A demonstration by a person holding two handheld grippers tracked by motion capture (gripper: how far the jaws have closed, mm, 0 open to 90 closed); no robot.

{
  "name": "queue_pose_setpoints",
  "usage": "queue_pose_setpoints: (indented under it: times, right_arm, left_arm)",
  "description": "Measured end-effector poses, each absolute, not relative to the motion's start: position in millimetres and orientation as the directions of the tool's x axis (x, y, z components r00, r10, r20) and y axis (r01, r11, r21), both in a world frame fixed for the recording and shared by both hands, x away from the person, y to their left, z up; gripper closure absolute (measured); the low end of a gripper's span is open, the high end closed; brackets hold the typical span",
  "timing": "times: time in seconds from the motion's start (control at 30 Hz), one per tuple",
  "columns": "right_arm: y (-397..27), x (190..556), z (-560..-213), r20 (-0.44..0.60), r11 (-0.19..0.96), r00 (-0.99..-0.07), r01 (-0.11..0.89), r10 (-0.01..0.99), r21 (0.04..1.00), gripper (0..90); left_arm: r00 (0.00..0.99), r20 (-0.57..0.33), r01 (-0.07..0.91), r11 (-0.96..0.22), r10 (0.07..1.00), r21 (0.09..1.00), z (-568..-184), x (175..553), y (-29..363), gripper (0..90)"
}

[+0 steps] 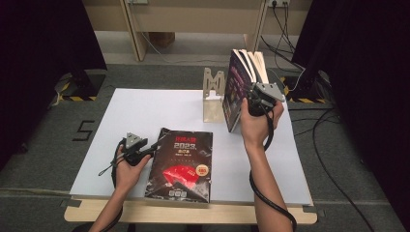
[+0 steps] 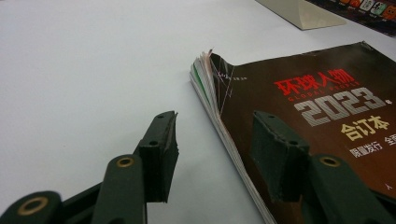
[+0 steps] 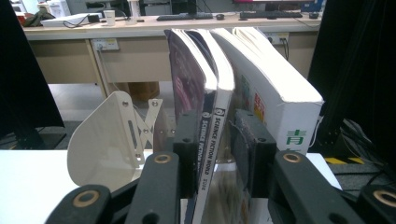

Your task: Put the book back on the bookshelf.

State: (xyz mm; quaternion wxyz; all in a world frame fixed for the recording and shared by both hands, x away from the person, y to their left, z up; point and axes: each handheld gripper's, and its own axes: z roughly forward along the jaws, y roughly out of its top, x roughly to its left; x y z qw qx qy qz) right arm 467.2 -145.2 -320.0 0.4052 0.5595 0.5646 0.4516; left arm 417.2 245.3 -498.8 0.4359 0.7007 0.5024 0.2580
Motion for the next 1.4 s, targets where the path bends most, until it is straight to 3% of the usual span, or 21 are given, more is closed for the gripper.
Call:
queue_pose_setpoints:
  times: [0.43,0.83,1.4]
  right_arm:
    - [-144.9,484.0,-320.9,0.059,-0.043,-0.051,0.274,0.997,0.961,66.2]
    - [-128.4,499.6,-316.6,0.025,-0.005,-0.068,0.278,0.997,0.960,68.5]
    - [-119.5,530.1,-319.7,0.061,-0.020,-0.111,0.333,0.992,0.943,68.9]
  left_arm:
    - [0.363,-0.078,0.479,-0.114,0.929,0.870,-498.8,417.0,245.3,50.4]
    - [0.365,-0.073,0.480,-0.120,0.928,0.869,-498.6,417.0,245.9,50.5]
    - [0.368,-0.073,0.481,-0.123,0.927,0.868,-498.9,417.4,245.9,50.5]
